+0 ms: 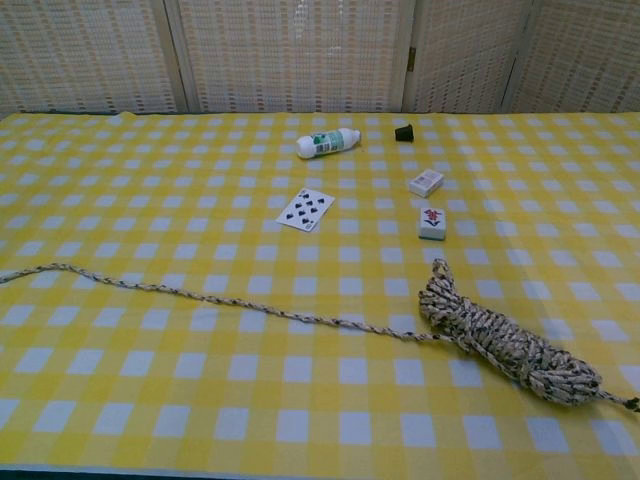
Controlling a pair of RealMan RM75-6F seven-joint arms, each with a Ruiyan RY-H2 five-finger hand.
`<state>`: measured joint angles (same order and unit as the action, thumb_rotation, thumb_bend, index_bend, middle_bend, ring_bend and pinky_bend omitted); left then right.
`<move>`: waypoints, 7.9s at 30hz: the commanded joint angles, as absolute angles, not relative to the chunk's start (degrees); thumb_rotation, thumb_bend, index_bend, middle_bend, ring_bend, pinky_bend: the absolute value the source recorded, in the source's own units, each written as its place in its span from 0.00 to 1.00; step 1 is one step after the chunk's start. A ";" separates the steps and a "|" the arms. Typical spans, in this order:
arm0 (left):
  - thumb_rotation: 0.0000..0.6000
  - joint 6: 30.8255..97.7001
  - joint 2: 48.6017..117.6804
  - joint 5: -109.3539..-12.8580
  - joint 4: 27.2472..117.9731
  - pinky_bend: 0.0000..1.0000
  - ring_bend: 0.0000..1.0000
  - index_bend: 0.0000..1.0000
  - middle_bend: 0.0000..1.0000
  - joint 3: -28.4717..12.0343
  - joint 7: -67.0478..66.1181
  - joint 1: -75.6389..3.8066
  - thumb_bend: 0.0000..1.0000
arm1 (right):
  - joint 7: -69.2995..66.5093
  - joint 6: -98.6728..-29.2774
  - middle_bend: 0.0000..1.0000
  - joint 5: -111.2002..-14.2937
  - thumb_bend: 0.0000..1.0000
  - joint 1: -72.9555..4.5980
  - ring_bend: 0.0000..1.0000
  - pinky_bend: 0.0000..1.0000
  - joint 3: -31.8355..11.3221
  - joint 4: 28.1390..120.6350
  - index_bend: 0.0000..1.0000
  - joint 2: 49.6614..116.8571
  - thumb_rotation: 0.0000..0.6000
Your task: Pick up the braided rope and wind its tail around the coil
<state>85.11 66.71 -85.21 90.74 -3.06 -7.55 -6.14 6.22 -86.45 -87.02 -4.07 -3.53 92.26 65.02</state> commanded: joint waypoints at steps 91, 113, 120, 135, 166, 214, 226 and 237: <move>1.00 84.16 65.67 -86.60 89.77 0.00 0.01 0.13 0.01 -1.09 -1.47 -5.29 0.17 | 10.85 -58.77 0.27 -82.38 0.24 -23.22 0.30 0.10 -1.87 86.11 0.29 83.33 1.00; 1.00 83.36 66.11 -85.91 88.76 0.00 0.01 0.13 0.01 -1.06 -0.60 -5.38 0.17 | 9.00 -58.16 0.38 -80.93 0.43 -24.69 0.42 0.15 -1.67 84.80 0.37 84.79 1.00; 1.00 82.89 66.23 -85.75 88.45 0.00 0.01 0.13 0.01 -1.07 -0.42 -5.58 0.17 | 8.54 -58.14 0.43 -80.82 0.51 -24.93 0.47 0.21 -1.48 84.02 0.43 85.44 1.00; 1.00 79.77 64.59 -88.56 89.51 0.00 0.01 0.14 0.01 -2.04 0.70 -9.68 0.17 | 5.40 -65.74 0.54 -90.46 0.68 -25.97 0.58 0.35 -1.27 83.85 0.59 83.07 1.00; 1.00 57.12 84.31 -79.60 72.94 0.00 0.13 0.47 0.17 -7.32 -1.73 -28.80 0.32 | 6.28 -68.04 0.54 -91.18 0.69 -28.47 0.58 0.35 -4.04 90.37 0.59 76.41 1.00; 1.00 54.90 91.08 -75.95 61.63 0.00 0.17 0.62 0.21 -5.63 2.36 -30.29 0.46 | 5.50 -67.93 0.54 -89.13 0.69 -28.42 0.58 0.35 -3.75 88.80 0.59 77.34 1.00; 1.00 60.28 83.99 -79.81 72.33 0.00 0.19 0.65 0.24 -6.85 2.89 -30.72 0.46 | -5.81 -70.04 0.54 -96.05 0.69 -29.42 0.58 0.36 -1.57 88.78 0.60 76.18 1.00; 1.00 59.40 74.19 -80.04 91.22 0.00 0.20 0.65 0.25 -11.87 0.12 -35.29 0.46 | -13.96 -65.07 0.55 -98.95 0.69 -34.28 0.59 0.47 -0.47 91.78 0.63 78.51 1.00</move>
<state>60.10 76.43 -80.28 87.81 -10.17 1.18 -33.62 -13.34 -66.12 -99.24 -33.55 -0.40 91.04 77.85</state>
